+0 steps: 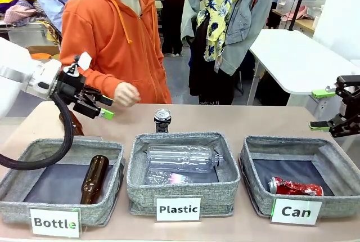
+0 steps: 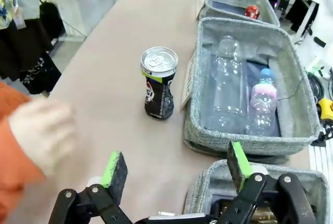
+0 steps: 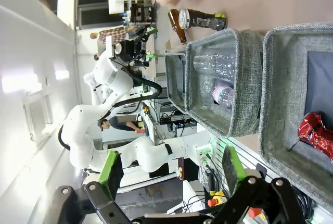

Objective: Sort the can waste into the basket.
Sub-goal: Pick up the can waste from the table and place it in the right Fabric basket.

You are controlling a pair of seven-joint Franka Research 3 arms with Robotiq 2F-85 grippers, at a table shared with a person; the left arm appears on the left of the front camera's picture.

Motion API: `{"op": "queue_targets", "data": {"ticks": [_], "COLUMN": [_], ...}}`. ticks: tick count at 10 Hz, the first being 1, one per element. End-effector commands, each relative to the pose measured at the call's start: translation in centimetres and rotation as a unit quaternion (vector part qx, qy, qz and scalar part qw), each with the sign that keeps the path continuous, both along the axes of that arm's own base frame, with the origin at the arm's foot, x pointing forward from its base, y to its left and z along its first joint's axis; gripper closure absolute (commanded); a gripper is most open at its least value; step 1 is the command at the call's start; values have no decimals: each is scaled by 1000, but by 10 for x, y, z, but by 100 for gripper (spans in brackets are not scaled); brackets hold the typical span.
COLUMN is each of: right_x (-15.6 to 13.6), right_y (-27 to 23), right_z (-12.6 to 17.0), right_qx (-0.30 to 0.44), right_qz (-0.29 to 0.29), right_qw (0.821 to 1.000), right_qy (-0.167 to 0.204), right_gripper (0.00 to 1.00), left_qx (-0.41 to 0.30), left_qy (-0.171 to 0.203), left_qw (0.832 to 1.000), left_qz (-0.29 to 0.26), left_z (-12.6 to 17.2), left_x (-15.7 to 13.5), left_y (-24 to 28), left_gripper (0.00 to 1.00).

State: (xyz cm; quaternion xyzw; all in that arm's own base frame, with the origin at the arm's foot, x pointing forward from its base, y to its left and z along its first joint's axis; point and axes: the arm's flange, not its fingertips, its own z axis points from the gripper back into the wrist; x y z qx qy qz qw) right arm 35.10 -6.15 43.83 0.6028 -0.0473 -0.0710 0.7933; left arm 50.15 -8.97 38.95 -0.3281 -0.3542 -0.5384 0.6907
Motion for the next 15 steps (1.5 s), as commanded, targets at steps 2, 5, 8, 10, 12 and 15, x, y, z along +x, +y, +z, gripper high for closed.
{"op": "queue_targets", "data": {"ticks": [2, 5, 8, 10, 12, 15], "right_x": [0, 0, 0, 0, 0, 0], "right_y": [-3, -3, -3, -3, -3, -3], "right_z": [1, 1, 1, 1, 1, 1], "right_qx": [-1, -1, -1, -1, -1, -1], "right_qz": [8, 8, 8, 8, 8, 8], "right_qw": [1000, 1000, 1000, 1000, 1000, 1000], "right_qy": [-8, -8, -8, -8, -8, -8], "right_gripper": [0, 0, 0, 0, 0, 0], "left_qx": [33, -50, -125, -162, -209, -222], "left_qy": [-16, 34, -8, -24, 2, 19], "left_qw": [998, 998, 985, 960, 944, 934], "left_qz": [54, -23, 121, 228, 255, 280], "left_z": [-18, 33, 69, 59, 43, 32], "left_x": [3, -52, -183, -226, -232, -206], "left_y": [-23, 45, 167, 230, 279, 271], "left_gripper": [0, 0, 0, 0, 0, 0]}}
